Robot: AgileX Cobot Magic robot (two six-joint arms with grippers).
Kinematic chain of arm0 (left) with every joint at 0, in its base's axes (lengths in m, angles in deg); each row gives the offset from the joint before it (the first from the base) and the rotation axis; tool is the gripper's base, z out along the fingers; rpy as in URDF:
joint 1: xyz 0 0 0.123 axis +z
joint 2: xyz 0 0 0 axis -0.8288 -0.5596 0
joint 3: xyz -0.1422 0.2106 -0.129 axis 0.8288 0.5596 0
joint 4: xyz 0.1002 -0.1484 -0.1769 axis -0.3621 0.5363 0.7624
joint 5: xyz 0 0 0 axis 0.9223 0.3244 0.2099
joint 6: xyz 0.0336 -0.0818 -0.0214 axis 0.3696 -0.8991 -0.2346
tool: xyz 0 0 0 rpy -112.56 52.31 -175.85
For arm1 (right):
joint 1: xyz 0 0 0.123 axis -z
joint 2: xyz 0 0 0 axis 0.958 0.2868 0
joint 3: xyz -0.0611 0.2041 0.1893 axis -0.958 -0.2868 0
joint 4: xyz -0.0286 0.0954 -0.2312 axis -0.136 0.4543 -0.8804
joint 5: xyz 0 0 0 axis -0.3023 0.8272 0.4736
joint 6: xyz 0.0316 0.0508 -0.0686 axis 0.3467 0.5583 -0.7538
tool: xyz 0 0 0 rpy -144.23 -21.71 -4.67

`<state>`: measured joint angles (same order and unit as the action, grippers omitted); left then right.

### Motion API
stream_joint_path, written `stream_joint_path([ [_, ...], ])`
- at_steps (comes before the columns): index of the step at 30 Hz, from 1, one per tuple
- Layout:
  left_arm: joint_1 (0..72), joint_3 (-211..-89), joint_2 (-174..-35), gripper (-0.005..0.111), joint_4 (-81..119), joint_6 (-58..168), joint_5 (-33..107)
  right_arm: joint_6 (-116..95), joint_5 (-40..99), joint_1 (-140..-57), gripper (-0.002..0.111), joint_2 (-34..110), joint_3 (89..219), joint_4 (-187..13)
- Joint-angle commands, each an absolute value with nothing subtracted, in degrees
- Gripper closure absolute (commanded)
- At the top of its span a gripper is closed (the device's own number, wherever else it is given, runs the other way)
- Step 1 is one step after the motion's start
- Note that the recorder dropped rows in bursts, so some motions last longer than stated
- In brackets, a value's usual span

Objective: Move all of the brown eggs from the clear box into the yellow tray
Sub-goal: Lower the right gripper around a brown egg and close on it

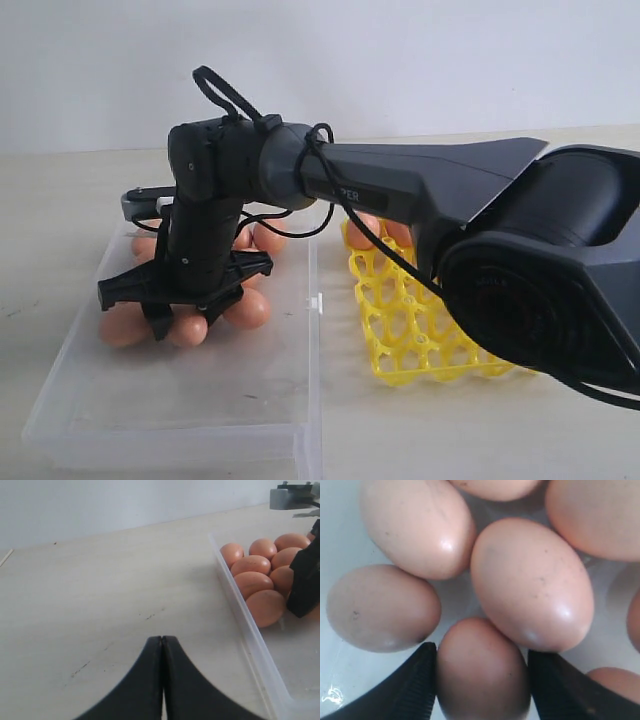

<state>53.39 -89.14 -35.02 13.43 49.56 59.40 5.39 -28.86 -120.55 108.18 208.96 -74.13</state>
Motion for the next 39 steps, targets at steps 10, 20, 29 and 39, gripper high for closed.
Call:
stream_joint_path([
  [10,53.1,-89.4,-34.7,0.107,13.5,49.3,59.0,5.4,-26.5,-120.6,0.055,108.1,209.5,-78.4],
  [20,53.1,-89.4,-34.7,0.107,13.5,49.3,59.0,0.5,-27.7,-120.6,0.108,108.1,209.5,-78.0],
  [29,53.1,-89.4,-34.7,0.107,13.5,49.3,59.0,-1.7,-26.0,-121.3,0.108,104.5,209.1,-78.0],
  [39,53.1,-89.4,-34.7,0.107,13.5,49.3,59.0,-6.0,-9.2,-124.5,0.108,91.5,198.4,-77.0],
])
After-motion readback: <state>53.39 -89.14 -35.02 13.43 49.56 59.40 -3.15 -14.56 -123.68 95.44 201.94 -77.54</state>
